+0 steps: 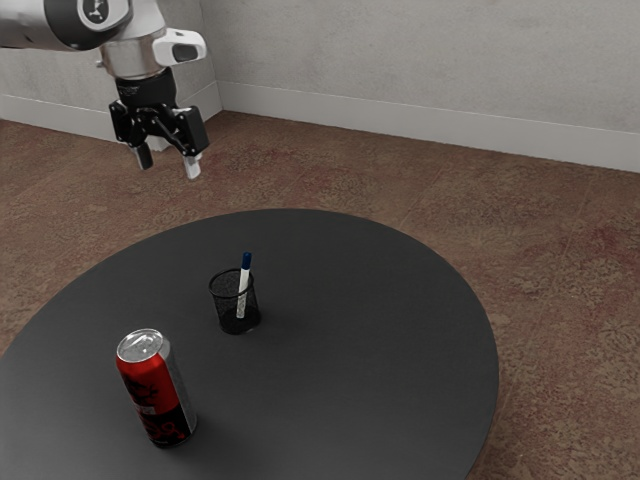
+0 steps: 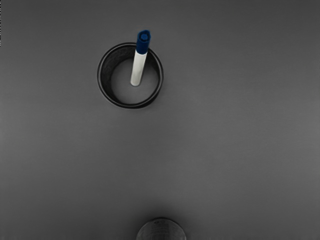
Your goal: Take the marker out of the pen holder and place it to the left of the pen holder.
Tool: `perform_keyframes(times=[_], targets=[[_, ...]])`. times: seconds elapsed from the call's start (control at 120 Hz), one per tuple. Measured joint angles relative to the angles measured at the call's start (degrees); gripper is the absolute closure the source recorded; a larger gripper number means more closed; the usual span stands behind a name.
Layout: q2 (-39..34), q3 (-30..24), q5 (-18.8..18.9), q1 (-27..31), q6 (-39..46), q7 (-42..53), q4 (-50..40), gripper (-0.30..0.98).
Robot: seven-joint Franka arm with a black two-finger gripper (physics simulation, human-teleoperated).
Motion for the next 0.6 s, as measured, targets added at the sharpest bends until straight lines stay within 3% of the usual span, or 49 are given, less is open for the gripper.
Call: perform_keyframes(times=[0.133, 0.358, 0.6], targets=[[1.9, 0.0, -0.1, 0.2, 0.3, -0.1, 0.0, 0.00], [16.9, 0.1, -0.7, 0.6, 5.1, -0.1, -0.3, 0.00], [21.1, 0.0, -0.7, -1.8, 14.3, 0.0, -0.2, 0.00]])
